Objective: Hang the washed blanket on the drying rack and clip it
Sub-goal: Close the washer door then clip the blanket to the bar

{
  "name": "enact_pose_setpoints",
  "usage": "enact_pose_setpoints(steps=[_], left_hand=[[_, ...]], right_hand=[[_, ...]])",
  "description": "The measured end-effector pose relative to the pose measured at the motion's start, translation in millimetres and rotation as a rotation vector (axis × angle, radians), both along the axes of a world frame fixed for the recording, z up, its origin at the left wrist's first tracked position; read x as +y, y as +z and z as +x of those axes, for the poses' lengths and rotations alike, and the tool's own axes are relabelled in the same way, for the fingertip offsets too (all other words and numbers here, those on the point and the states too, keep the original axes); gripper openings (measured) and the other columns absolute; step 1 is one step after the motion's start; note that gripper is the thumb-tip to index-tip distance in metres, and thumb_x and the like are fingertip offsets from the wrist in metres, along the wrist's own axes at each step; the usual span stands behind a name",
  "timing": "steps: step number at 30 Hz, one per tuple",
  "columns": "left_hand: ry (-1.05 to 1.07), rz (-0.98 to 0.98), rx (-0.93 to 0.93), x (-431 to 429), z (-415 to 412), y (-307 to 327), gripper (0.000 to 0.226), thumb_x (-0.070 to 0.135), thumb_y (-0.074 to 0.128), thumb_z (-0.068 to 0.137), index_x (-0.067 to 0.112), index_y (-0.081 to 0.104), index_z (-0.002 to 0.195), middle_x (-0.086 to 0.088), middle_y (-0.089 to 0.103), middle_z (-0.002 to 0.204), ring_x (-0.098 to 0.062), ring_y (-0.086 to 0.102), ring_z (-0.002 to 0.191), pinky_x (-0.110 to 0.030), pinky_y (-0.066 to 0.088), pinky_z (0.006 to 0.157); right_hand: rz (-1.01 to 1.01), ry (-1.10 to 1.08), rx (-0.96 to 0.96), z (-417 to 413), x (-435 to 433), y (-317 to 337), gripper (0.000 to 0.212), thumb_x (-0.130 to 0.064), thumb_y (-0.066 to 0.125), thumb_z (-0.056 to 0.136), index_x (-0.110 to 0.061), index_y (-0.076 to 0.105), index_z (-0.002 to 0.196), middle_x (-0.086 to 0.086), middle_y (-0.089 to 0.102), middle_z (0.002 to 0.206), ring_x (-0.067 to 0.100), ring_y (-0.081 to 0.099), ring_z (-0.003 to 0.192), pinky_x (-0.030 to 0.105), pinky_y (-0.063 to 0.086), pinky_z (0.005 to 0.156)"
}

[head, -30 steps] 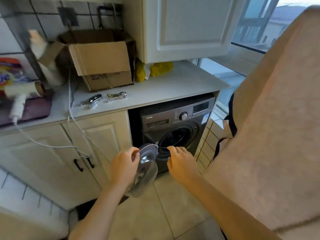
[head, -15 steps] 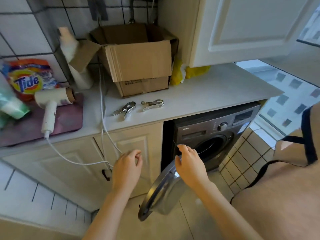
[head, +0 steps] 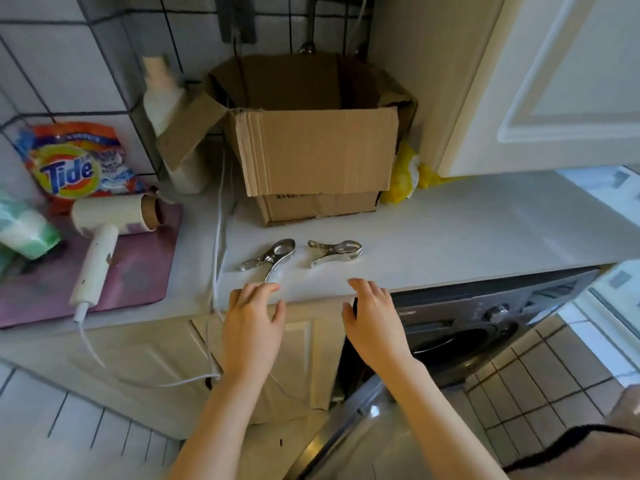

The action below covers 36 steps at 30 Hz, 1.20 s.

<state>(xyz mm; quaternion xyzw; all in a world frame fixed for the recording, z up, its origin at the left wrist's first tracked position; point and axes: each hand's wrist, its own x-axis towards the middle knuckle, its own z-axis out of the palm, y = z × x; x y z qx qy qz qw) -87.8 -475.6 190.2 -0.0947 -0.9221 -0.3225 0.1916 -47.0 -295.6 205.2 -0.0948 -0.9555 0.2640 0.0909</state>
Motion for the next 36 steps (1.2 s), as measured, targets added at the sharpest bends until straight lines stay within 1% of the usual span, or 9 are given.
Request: enact_pose_setpoints(steps=[4, 6, 11, 14, 17, 20, 23, 31, 36], left_hand=[[0.057, -0.009, 0.001, 6, -28, 0, 0.04, 0.012, 0.075, 0.076, 0.013, 0.064, 0.115, -0.002, 0.058, 0.113, -0.026, 0.054, 0.104, -0.039, 0.051, 0.08], [0.098, -0.036, -0.025, 5, -41, -2, 0.049, 0.017, 0.077, 0.075, 0.012, 0.06, 0.121, -0.006, 0.056, 0.12, -0.027, 0.053, 0.112, -0.04, 0.049, 0.086], [0.152, -0.127, -0.111, -1, -63, -10, 0.07, 0.026, 0.08, 0.074, 0.002, 0.05, 0.133, -0.018, 0.051, 0.135, -0.036, 0.044, 0.129, -0.046, 0.04, 0.103], [0.188, -0.163, -0.204, -3, -71, -12, 0.079, 0.037, 0.076, 0.077, 0.006, 0.041, 0.141, -0.017, 0.042, 0.145, -0.035, 0.033, 0.137, -0.047, 0.034, 0.108], [0.211, -0.188, -0.269, -3, -75, -16, 0.082, 0.044, 0.072, 0.079, 0.01, 0.036, 0.145, -0.015, 0.038, 0.149, -0.036, 0.029, 0.139, -0.045, 0.029, 0.111], [0.238, -0.167, -0.262, -3, -79, -18, 0.079, 0.047, 0.073, 0.077, 0.008, 0.044, 0.14, -0.016, 0.052, 0.136, -0.036, 0.038, 0.131, -0.044, 0.037, 0.103], [0.248, -0.154, -0.24, -3, -81, -21, 0.076, 0.048, 0.074, 0.075, 0.007, 0.051, 0.134, -0.016, 0.06, 0.124, -0.037, 0.047, 0.121, -0.045, 0.043, 0.096], [0.227, -0.084, -0.225, -6, -79, -23, 0.069, 0.036, 0.08, 0.073, 0.002, 0.056, 0.127, -0.017, 0.063, 0.116, -0.038, 0.052, 0.112, -0.046, 0.045, 0.094], [0.197, 0.096, -0.26, -5, -67, -13, 0.06, 0.028, 0.077, 0.076, 0.01, 0.054, 0.129, -0.009, 0.057, 0.119, -0.029, 0.05, 0.114, -0.041, 0.043, 0.095]], right_hand=[[0.049, 0.052, 0.05, -42, 5, -3, 0.05, -0.02, 0.054, 0.093, -0.013, 0.038, 0.14, 0.005, 0.046, 0.138, 0.024, 0.035, 0.131, 0.035, 0.037, 0.108], [0.125, 0.08, 0.084, -62, 6, -5, 0.053, -0.018, 0.057, 0.091, -0.009, 0.038, 0.141, 0.009, 0.046, 0.139, 0.028, 0.033, 0.133, 0.037, 0.033, 0.112], [0.232, 0.162, -0.021, -100, 7, -6, 0.065, -0.026, 0.051, 0.095, -0.011, 0.019, 0.149, 0.007, 0.025, 0.155, 0.032, 0.003, 0.146, 0.042, 0.011, 0.118], [0.259, 0.198, -0.087, -113, 8, -7, 0.067, -0.029, 0.048, 0.097, -0.014, 0.012, 0.151, 0.003, 0.019, 0.157, 0.029, -0.003, 0.147, 0.045, 0.007, 0.117], [0.267, 0.195, -0.125, -122, 9, -10, 0.065, -0.028, 0.048, 0.097, -0.016, 0.013, 0.151, 0.002, 0.029, 0.154, 0.026, 0.007, 0.147, 0.044, 0.009, 0.117], [0.275, 0.142, -0.09, -129, 10, -12, 0.059, -0.029, 0.054, 0.095, -0.021, 0.027, 0.147, -0.001, 0.046, 0.143, 0.024, 0.024, 0.142, 0.042, 0.015, 0.115], [0.299, 0.122, -0.066, -133, 8, -12, 0.05, -0.027, 0.058, 0.092, -0.027, 0.04, 0.139, -0.005, 0.053, 0.134, 0.021, 0.035, 0.134, 0.039, 0.021, 0.111], [0.234, 0.068, -0.148, -128, 1, -5, 0.037, -0.027, 0.061, 0.09, -0.025, 0.051, 0.126, -0.004, 0.06, 0.115, 0.024, 0.049, 0.113, 0.039, 0.036, 0.096], [0.142, 0.031, -0.106, -110, -4, -4, 0.047, -0.03, 0.063, 0.089, -0.025, 0.044, 0.132, -0.001, 0.054, 0.121, 0.023, 0.058, 0.106, 0.044, 0.04, 0.099]])
